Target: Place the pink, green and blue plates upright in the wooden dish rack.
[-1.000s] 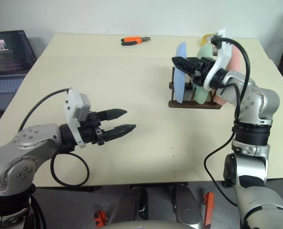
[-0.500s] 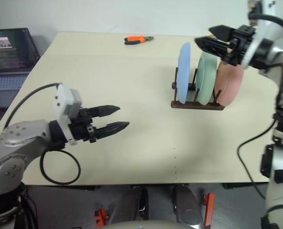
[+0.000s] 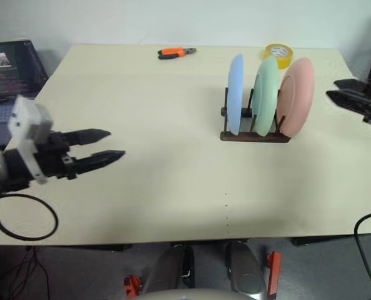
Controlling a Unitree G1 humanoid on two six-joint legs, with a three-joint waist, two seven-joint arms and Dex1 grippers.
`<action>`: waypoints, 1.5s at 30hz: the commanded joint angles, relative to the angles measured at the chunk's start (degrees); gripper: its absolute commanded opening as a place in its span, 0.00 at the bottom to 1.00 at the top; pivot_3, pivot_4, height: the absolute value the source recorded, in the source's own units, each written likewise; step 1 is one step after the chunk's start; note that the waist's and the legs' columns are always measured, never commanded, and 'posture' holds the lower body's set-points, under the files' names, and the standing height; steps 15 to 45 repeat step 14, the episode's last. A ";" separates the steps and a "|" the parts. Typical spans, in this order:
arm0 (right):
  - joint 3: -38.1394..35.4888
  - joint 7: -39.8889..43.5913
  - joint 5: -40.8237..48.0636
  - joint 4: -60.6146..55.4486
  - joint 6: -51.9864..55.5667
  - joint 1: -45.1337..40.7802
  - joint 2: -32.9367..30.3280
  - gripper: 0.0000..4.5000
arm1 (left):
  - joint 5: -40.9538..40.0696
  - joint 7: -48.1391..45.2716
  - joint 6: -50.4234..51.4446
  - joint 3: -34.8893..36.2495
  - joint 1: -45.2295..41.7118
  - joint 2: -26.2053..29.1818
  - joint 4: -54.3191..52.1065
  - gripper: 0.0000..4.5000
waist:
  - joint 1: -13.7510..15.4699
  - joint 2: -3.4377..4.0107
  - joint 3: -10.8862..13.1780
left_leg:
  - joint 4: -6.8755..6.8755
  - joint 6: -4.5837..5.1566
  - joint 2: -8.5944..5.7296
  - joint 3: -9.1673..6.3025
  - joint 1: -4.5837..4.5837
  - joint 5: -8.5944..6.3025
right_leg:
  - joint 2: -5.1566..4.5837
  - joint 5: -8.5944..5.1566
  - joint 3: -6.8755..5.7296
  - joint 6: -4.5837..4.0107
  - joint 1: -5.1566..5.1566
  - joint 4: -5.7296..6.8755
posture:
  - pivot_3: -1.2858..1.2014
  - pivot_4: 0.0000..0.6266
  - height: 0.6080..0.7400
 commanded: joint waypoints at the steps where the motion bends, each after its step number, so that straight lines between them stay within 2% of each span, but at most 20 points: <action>1: 2.19 -0.65 -3.71 -7.96 -2.57 5.55 -1.81 0.75 | 1.69 -3.82 -2.93 4.04 0.29 2.86 3.07 0.73 | 0.02 0.00 0.00 | 0.00 -0.01 0.04 -0.01 0.05 -0.01 | 0.03 -0.02 -0.03 -0.03 0.05 -0.03 | 0.52 0.24 1.00; 5: -1.25 -3.86 -1.85 -13.07 -1.08 9.22 -0.57 0.75 | 2.57 -7.60 -4.79 4.82 -0.74 4.76 8.36 0.73 | 0.17 0.04 0.03 | 0.00 -0.03 0.04 0.09 0.04 -0.02 | 0.01 -0.02 0.04 -0.04 0.02 -0.05 | 0.52 0.24 1.00; 8: -3.30 -4.92 -0.28 -13.86 -0.55 9.99 0.22 0.75 | 3.74 -9.06 -5.62 2.87 -2.35 6.56 9.77 0.73 | 0.30 0.02 0.04 | 0.00 -0.04 0.05 0.10 0.02 -0.02 | 0.00 -0.02 0.04 -0.03 0.00 -0.05 | 0.52 0.24 1.00; 14: -1.02 -5.04 -0.60 -12.84 -1.38 10.13 3.11 0.75 | 1.80 -7.96 -1.71 6.76 2.59 5.22 4.68 0.73 | 0.22 0.02 0.05 | -0.02 -0.09 0.09 0.14 0.04 -0.05 | 0.00 -0.02 0.10 -0.04 0.00 -0.08 | 0.52 0.24 1.00; 45: -1.02 -5.04 -0.60 -12.84 -1.38 10.13 3.11 0.75 | 1.80 -7.96 -1.71 6.76 2.59 5.22 4.68 0.73 | 0.22 0.02 0.05 | -0.02 -0.09 0.09 0.14 0.04 -0.05 | 0.00 -0.02 0.10 -0.04 0.00 -0.08 | 0.52 0.24 1.00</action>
